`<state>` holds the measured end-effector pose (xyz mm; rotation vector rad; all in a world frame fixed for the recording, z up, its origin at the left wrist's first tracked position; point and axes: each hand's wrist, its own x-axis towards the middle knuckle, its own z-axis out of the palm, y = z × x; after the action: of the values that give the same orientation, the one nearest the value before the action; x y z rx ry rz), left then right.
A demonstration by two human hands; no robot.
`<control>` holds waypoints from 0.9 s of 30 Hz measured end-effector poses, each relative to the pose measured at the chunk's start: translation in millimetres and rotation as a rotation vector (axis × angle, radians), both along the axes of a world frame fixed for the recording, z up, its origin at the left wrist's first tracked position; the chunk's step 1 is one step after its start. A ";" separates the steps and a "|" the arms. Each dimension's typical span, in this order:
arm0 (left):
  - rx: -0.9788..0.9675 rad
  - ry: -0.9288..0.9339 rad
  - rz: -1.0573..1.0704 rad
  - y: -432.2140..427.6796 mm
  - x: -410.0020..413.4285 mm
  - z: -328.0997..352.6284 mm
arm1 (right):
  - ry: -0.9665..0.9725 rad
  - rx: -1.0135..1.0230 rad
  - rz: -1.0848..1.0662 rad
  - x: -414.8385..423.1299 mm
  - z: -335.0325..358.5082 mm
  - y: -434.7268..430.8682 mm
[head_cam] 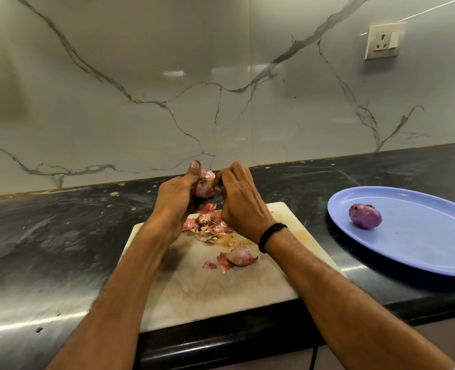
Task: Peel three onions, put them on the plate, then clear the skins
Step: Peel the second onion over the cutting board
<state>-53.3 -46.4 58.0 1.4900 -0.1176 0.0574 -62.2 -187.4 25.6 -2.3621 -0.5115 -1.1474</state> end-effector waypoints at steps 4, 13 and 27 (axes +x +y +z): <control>-0.070 0.017 0.070 3.9 0.3 3.1 | 0.007 0.089 0.012 0.8 -0.4 -1.8; 0.045 -0.035 0.044 4.9 -4.4 2.4 | -0.038 0.213 0.089 -0.3 1.0 -3.9; 0.088 -0.110 -0.014 4.7 -5.5 2.5 | -0.041 0.149 0.188 -2.6 -0.1 0.1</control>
<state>-58.8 -41.7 60.5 1.5742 -0.2211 0.1242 -64.8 -187.3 25.5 -2.1192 -0.6250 -1.1092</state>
